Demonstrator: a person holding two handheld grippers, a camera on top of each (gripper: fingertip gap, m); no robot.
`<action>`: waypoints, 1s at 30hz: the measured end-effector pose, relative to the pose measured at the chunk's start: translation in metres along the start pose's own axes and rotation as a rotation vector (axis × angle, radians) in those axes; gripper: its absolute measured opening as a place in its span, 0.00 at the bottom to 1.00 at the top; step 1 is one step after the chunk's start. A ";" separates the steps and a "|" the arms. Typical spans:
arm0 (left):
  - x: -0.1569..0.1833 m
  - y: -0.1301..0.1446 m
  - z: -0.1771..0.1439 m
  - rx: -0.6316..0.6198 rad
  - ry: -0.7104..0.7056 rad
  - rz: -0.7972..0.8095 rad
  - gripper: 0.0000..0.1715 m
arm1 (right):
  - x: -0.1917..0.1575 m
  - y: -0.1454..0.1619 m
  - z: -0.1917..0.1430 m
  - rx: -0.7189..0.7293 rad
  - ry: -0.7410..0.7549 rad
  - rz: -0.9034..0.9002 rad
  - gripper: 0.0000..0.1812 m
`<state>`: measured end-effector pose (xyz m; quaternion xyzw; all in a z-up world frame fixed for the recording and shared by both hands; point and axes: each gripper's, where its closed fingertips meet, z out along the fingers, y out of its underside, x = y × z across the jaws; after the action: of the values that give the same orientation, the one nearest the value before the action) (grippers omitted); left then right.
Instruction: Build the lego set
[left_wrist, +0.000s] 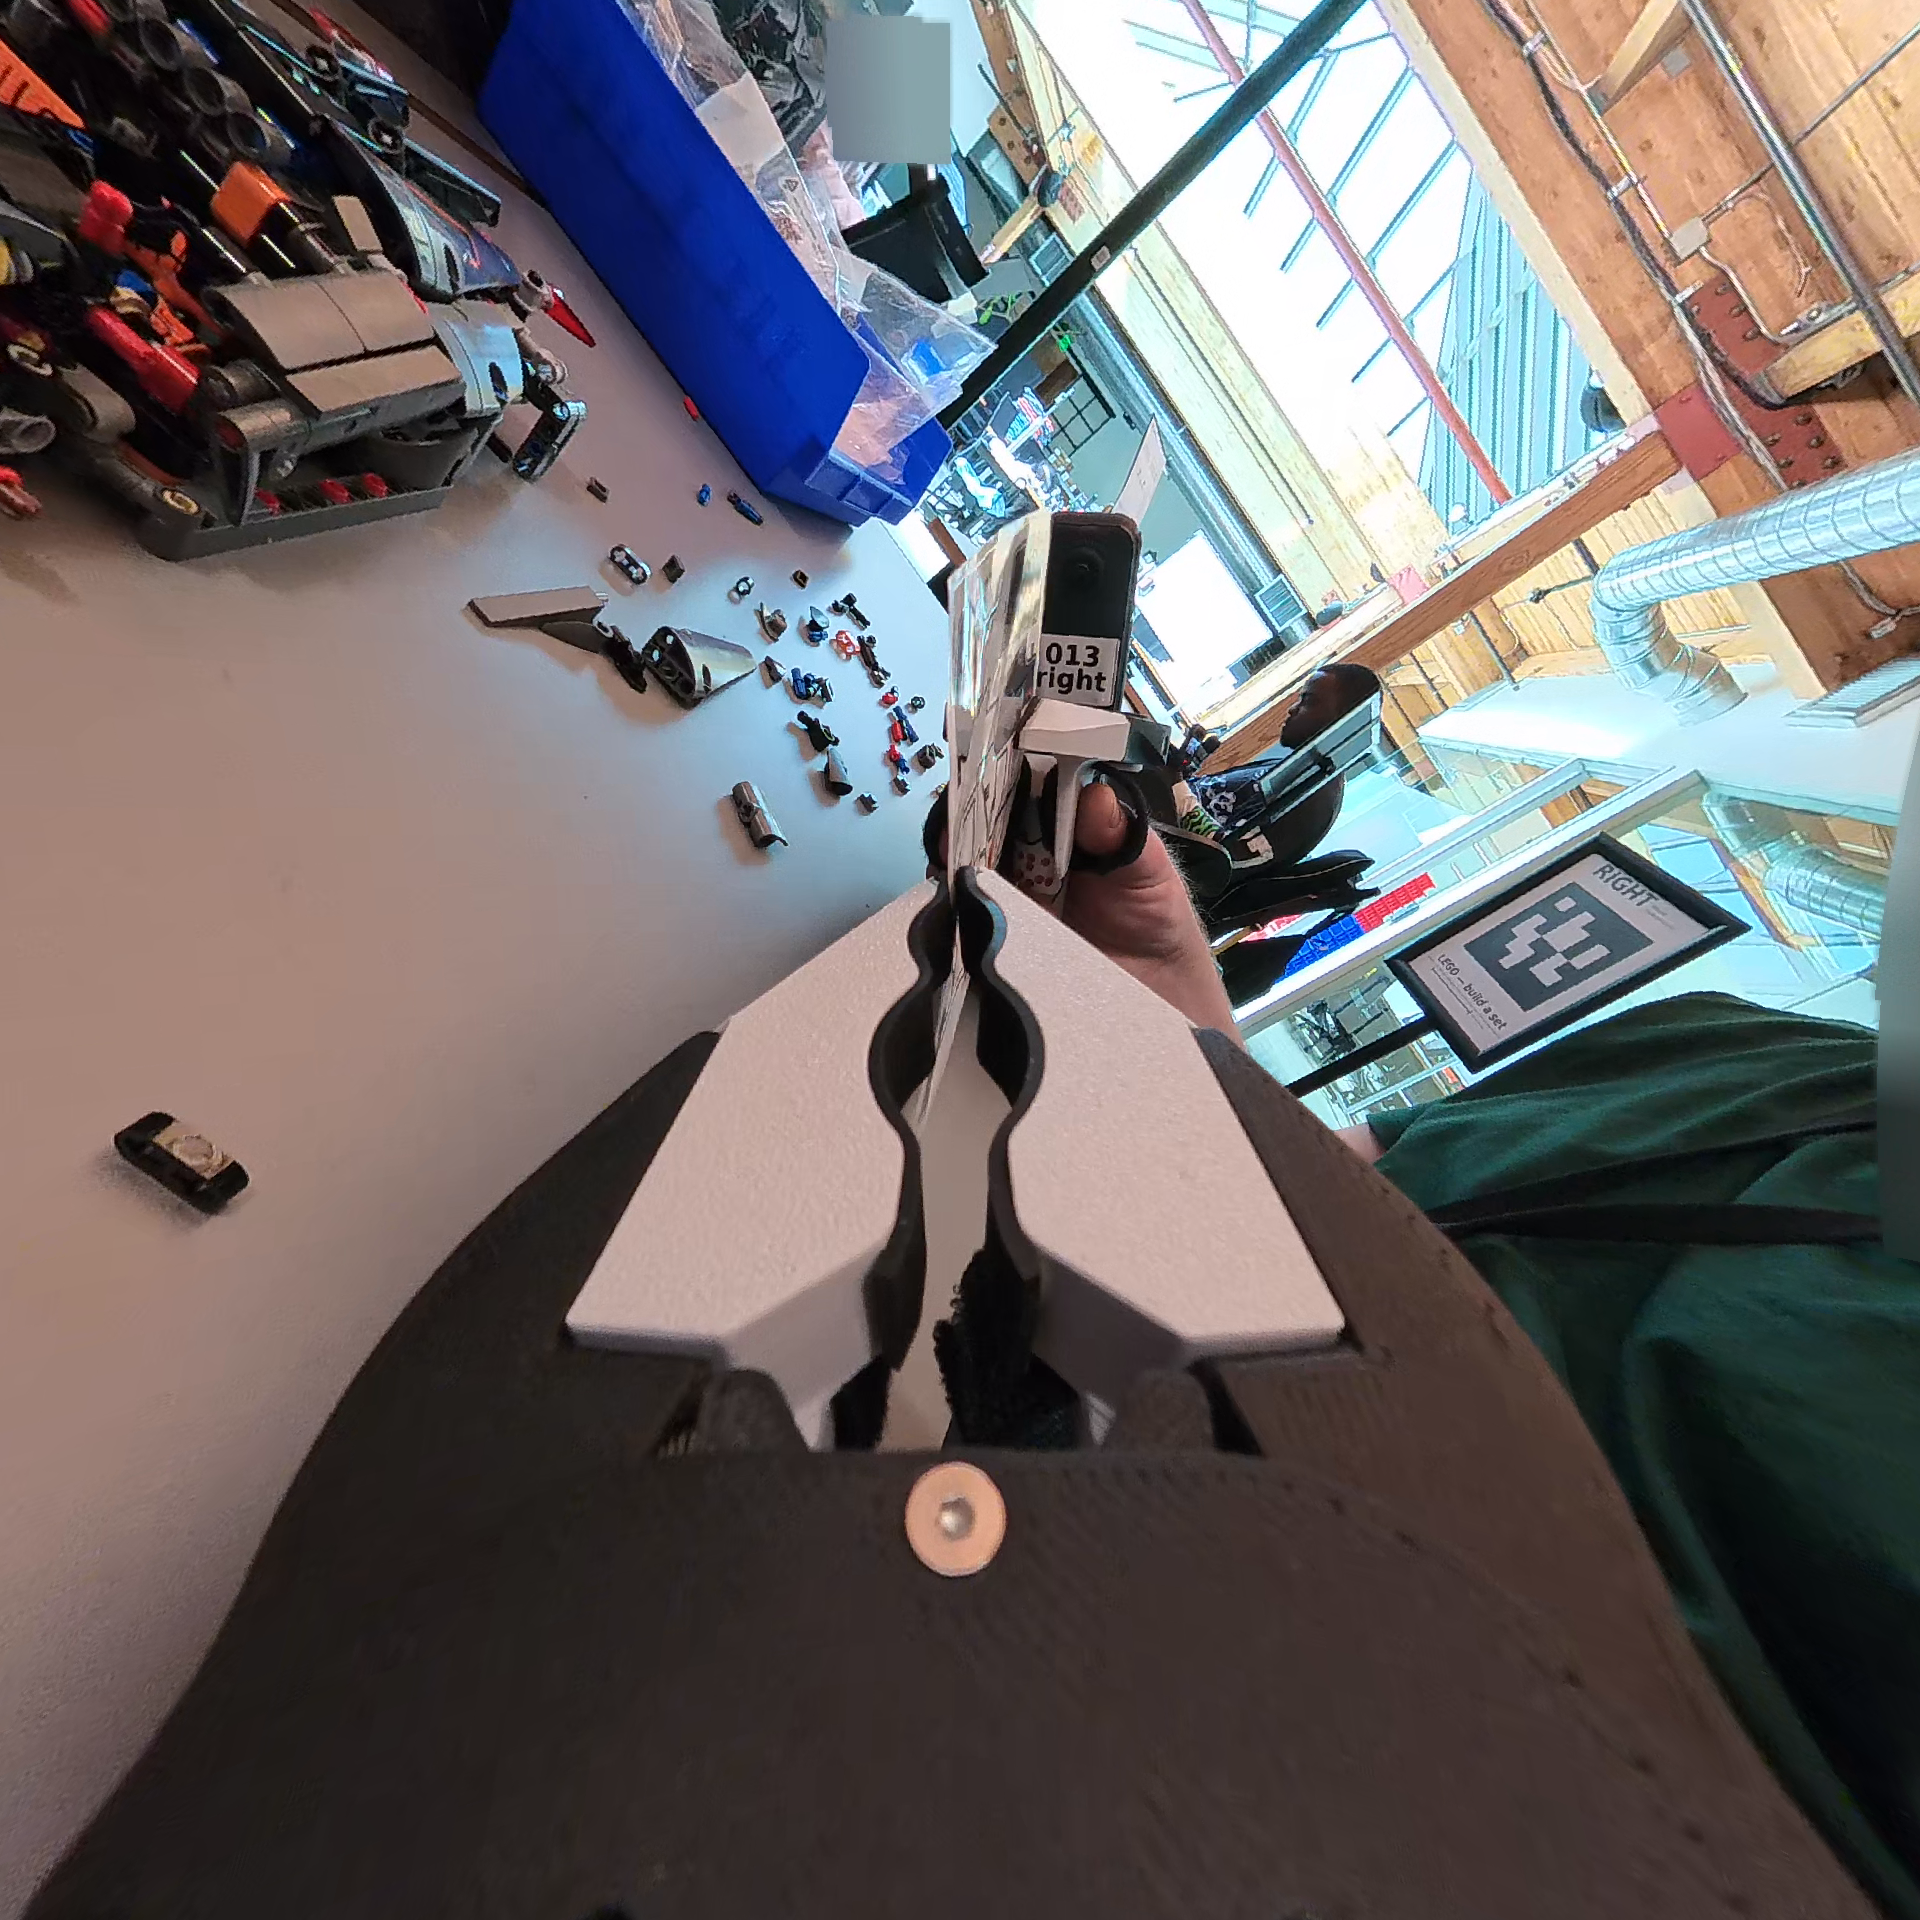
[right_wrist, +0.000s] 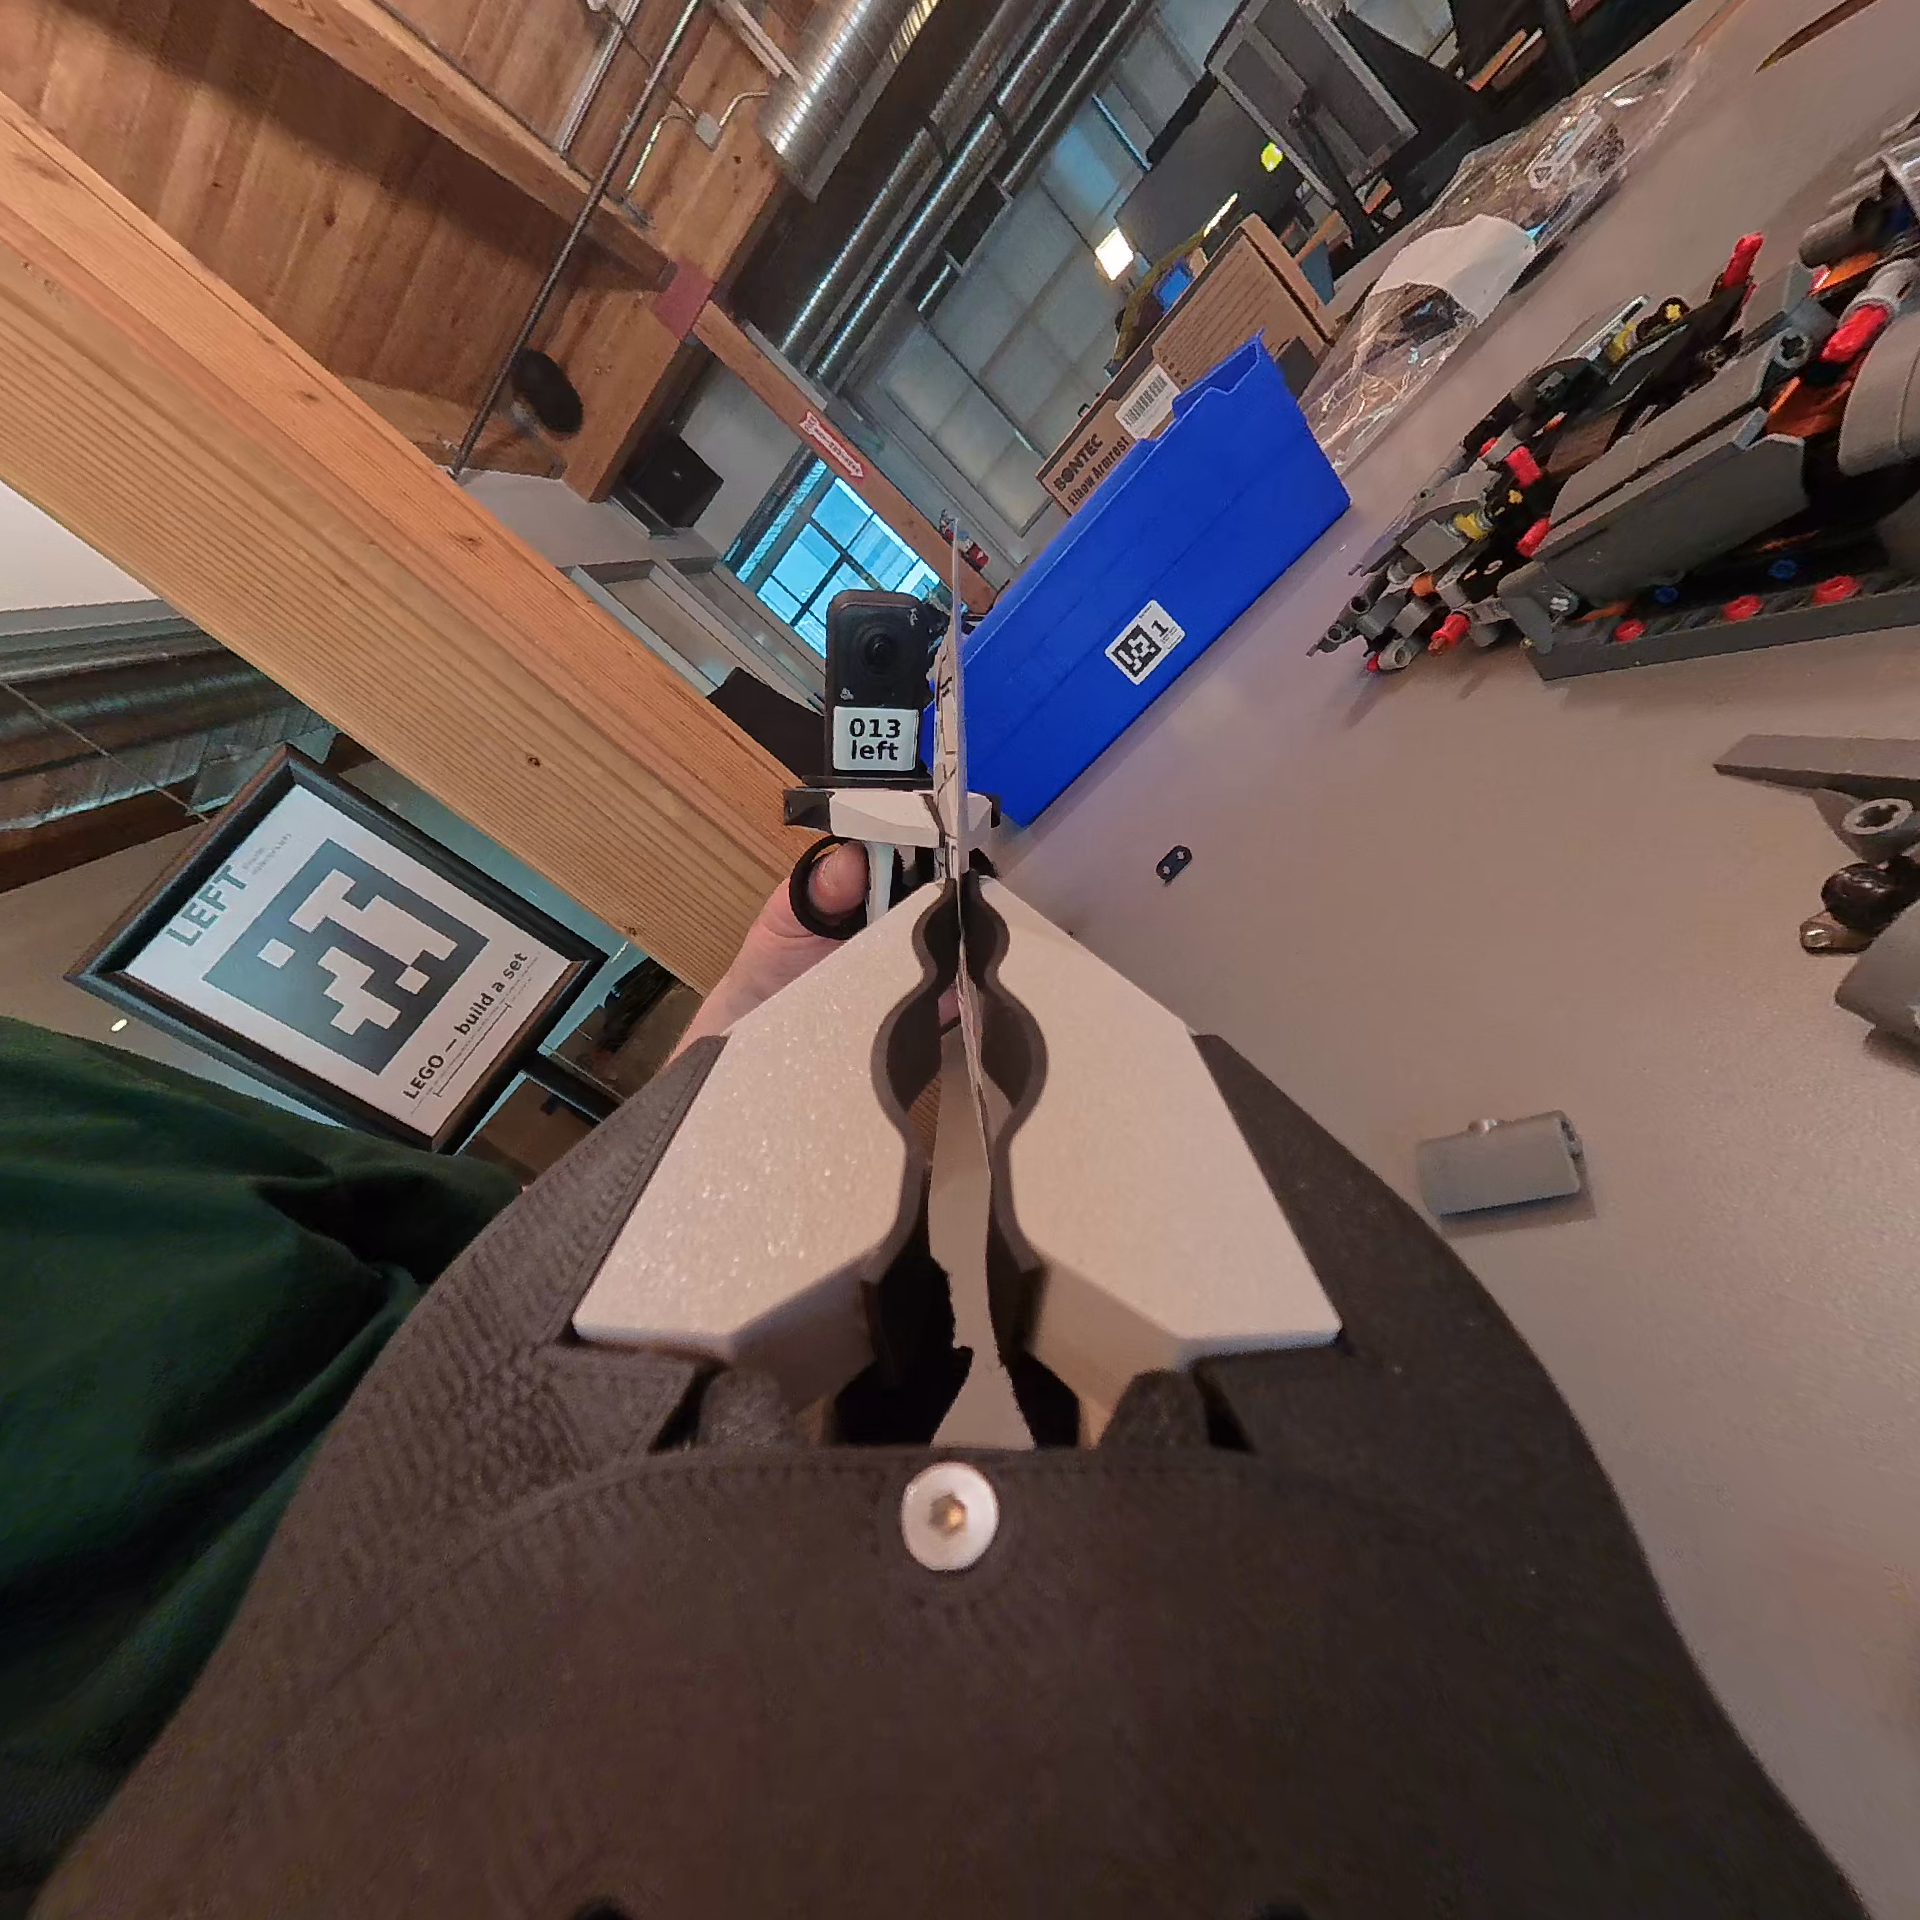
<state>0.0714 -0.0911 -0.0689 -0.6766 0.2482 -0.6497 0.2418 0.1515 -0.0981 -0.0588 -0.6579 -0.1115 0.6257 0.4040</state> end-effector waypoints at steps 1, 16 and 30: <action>0.000 0.000 0.000 0.000 -0.002 0.001 0.00 | 0.000 0.000 0.000 -0.002 -0.002 -0.001 0.00; -0.003 -0.003 -0.001 0.011 -0.009 0.000 0.00 | -0.003 0.002 0.000 -0.014 -0.022 0.001 0.00; -0.010 -0.004 -0.001 0.012 -0.045 -0.009 0.00 | 0.006 0.000 0.000 -0.008 0.031 0.015 0.02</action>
<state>0.0698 -0.0819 -0.0735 -0.6909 0.2357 -0.6368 0.2484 0.1529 -0.0943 -0.0636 -0.6698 -0.1028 0.6182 0.3982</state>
